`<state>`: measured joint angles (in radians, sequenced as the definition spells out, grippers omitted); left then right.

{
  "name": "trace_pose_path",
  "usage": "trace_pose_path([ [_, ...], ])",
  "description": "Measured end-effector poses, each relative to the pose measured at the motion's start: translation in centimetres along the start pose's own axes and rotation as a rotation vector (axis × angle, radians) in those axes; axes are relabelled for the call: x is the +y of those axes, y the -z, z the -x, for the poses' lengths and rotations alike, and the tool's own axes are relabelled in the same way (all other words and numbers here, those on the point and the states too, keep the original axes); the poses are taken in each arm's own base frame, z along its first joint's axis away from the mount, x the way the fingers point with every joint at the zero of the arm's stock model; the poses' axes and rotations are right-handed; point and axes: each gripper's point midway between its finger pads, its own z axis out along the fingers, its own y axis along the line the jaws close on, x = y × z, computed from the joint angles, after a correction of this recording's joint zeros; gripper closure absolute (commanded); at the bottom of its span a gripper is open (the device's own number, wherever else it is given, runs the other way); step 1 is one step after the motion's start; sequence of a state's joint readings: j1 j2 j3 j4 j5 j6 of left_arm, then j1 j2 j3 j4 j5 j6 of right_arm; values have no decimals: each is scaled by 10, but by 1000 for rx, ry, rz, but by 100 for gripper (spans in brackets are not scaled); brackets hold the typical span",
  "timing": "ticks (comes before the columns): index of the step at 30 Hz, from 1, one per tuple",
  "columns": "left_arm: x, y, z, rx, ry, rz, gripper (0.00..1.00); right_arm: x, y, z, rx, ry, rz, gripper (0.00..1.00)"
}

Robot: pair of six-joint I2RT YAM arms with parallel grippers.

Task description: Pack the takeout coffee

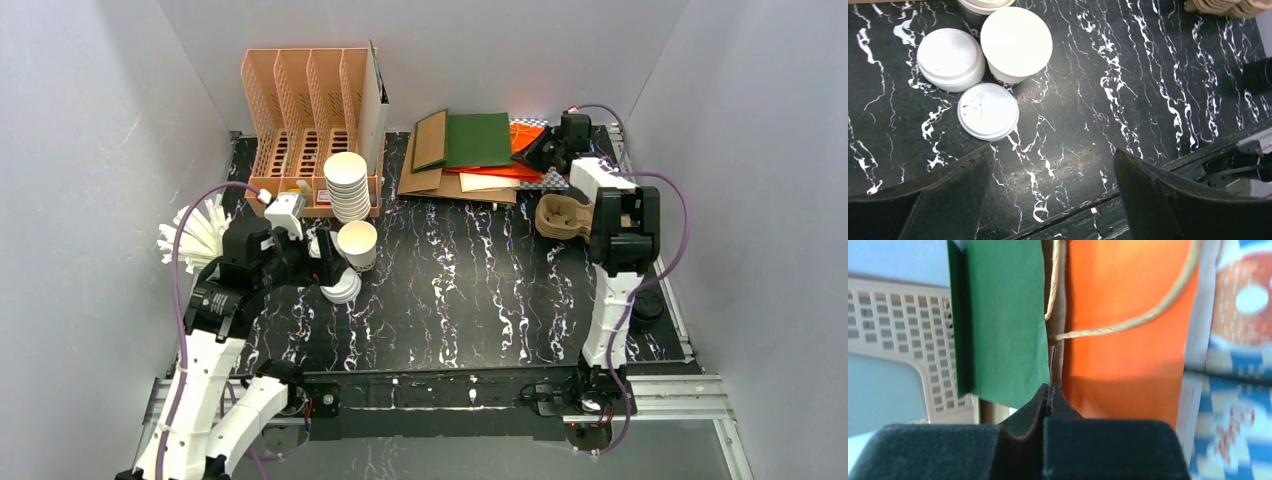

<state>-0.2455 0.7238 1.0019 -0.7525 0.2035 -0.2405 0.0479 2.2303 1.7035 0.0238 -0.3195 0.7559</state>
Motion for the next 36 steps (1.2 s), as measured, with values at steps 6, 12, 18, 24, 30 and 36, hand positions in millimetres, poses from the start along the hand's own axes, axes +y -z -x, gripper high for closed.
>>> trace_pose_path([
  [6,-2,-10,3,26,-13,-16,15,29,70,-17,14,22,22,99],
  [12,-11,-12,20,-12,1,-54,21,76,163,-39,-27,92,96,99],
  [18,-19,-18,32,-43,48,-86,21,76,227,-88,-3,108,87,51],
  [24,-21,-23,36,-46,71,-93,20,67,211,-77,-6,97,33,54],
  [30,-22,-24,36,-44,75,-96,20,69,129,-31,29,97,-9,38],
  [36,-21,-23,37,-50,74,-92,20,48,72,-16,61,97,-74,35],
])
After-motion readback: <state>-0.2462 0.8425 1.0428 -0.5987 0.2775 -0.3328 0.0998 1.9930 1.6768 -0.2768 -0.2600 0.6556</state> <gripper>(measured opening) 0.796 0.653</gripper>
